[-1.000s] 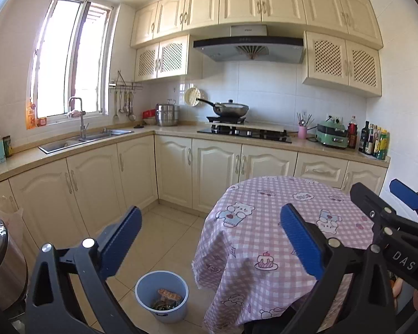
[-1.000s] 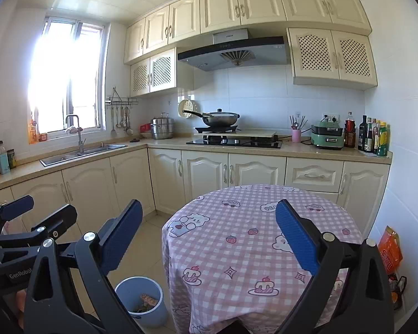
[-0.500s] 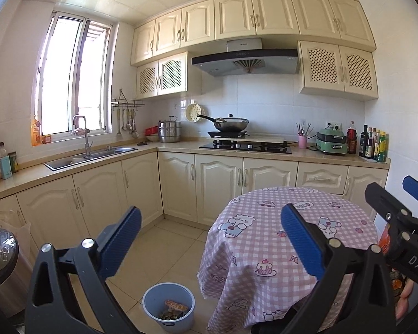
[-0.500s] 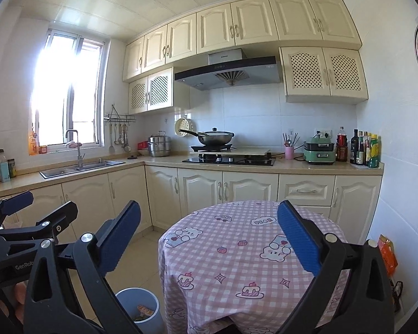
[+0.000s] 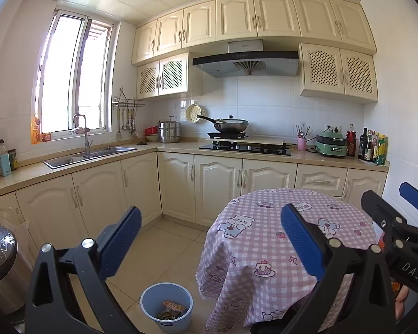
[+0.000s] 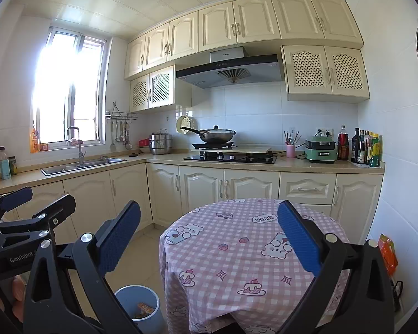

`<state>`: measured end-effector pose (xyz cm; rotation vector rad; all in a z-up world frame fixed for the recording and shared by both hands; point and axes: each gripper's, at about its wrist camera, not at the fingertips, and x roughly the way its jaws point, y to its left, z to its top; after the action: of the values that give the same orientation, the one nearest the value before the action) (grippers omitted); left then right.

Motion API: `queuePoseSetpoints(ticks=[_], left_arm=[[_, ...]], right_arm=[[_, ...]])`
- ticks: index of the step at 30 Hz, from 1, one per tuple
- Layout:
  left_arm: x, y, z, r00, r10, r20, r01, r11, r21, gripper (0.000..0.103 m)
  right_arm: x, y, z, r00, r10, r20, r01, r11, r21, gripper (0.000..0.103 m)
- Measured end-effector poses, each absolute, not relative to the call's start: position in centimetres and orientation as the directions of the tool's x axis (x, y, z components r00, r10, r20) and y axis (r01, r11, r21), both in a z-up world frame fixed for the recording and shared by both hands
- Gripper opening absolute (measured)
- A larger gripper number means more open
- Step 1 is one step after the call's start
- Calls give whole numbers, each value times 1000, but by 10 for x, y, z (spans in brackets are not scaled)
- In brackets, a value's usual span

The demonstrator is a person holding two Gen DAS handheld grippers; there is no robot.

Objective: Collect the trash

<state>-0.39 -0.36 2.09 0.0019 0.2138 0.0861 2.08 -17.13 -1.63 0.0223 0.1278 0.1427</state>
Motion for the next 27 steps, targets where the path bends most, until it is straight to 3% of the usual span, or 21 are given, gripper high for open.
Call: queuePoseSetpoints(ticks=[27], left_arm=[[-2,-5,18,974,72,-214,-69,997,22,98]], right_arm=[[20,-169,-17,981,145,-132,-143,989,30,95]])
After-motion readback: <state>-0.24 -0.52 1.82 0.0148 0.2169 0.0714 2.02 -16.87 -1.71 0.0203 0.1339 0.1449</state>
